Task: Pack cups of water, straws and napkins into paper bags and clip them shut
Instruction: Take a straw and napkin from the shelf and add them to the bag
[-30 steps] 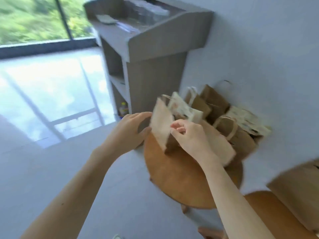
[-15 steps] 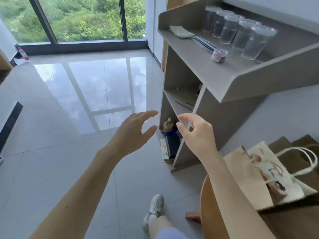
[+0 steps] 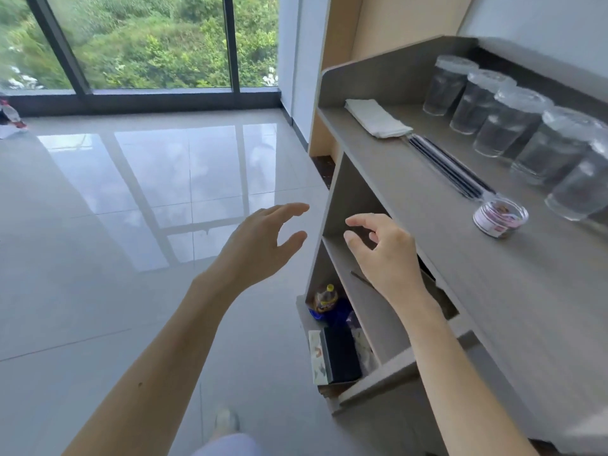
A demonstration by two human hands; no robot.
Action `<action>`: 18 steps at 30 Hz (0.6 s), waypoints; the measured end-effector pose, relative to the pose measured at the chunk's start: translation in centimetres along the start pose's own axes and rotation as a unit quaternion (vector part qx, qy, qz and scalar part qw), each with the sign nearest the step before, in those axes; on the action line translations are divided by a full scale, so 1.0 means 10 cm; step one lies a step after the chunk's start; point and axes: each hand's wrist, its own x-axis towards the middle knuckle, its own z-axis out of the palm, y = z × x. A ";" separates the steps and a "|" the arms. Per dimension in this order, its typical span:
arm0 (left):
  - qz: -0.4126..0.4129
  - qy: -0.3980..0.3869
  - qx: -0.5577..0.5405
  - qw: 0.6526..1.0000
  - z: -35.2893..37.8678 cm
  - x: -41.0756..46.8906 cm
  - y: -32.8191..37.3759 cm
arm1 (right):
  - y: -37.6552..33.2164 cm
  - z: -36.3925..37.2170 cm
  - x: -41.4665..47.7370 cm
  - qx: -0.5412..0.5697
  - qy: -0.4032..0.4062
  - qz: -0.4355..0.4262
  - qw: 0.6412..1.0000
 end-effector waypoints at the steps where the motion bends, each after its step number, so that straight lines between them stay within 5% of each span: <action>1: 0.005 -0.004 0.003 1.000 0.00 0.19 -0.08 | 0.02 0.04 0.16 -0.001 0.004 0.007 1.000; 9: 0.144 -0.080 0.032 0.986 0.01 2.02 -0.59 | 0.25 0.35 1.48 -0.034 0.121 0.069 0.990; 18: 0.365 -0.171 0.101 0.909 0.38 3.65 -0.45 | 0.65 0.16 2.20 -0.134 0.237 0.197 0.942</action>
